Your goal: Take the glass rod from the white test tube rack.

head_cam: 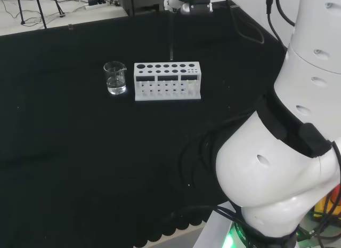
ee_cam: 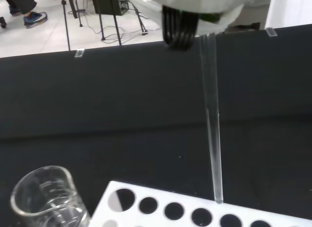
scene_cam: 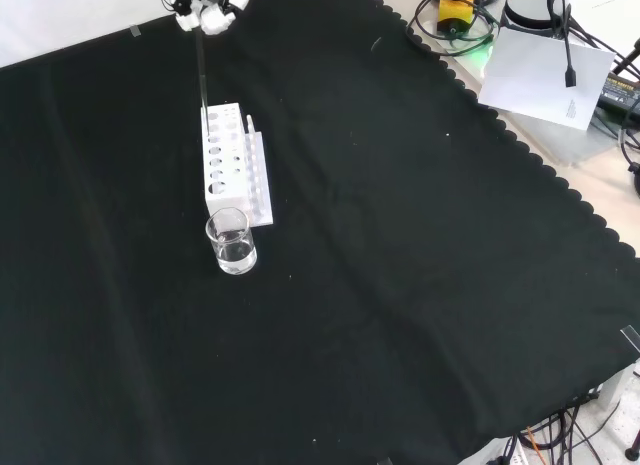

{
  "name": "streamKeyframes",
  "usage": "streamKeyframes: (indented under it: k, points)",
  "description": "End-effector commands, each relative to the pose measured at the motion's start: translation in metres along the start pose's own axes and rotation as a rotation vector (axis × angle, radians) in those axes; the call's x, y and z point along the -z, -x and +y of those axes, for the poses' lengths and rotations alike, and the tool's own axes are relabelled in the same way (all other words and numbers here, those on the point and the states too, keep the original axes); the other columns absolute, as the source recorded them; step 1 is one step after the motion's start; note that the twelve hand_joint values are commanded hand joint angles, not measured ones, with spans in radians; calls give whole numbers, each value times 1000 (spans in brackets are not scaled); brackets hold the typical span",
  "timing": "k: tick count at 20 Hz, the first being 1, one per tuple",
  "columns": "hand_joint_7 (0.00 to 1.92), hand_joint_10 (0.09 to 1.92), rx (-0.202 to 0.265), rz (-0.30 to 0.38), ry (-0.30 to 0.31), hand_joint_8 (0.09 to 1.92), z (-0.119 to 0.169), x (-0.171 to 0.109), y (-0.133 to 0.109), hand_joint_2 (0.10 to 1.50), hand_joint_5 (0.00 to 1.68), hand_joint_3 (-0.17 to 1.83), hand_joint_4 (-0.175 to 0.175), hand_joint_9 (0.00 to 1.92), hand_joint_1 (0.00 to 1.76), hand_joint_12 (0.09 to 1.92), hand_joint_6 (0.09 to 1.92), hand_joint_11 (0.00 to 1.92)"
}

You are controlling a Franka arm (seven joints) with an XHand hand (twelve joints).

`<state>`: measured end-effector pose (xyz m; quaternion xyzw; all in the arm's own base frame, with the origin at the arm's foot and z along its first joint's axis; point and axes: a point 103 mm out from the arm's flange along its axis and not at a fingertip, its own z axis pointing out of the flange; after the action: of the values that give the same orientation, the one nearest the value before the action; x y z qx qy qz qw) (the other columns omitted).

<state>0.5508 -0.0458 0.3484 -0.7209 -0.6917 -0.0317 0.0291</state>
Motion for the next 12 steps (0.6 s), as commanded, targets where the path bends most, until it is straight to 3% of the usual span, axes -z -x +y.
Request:
streamKeyframes:
  k: [1, 12]
  points:
    - [1208, 835, -6, -10, 6, 1060, -25, 43, -17, 716, 1137, 643, -175, 1607, 1315, 681, 623, 1610]
    - [1209, 828, 42, -11, 26, 1058, -29, 53, -37, 717, 1138, 640, -175, 1615, 1315, 680, 618, 1613]
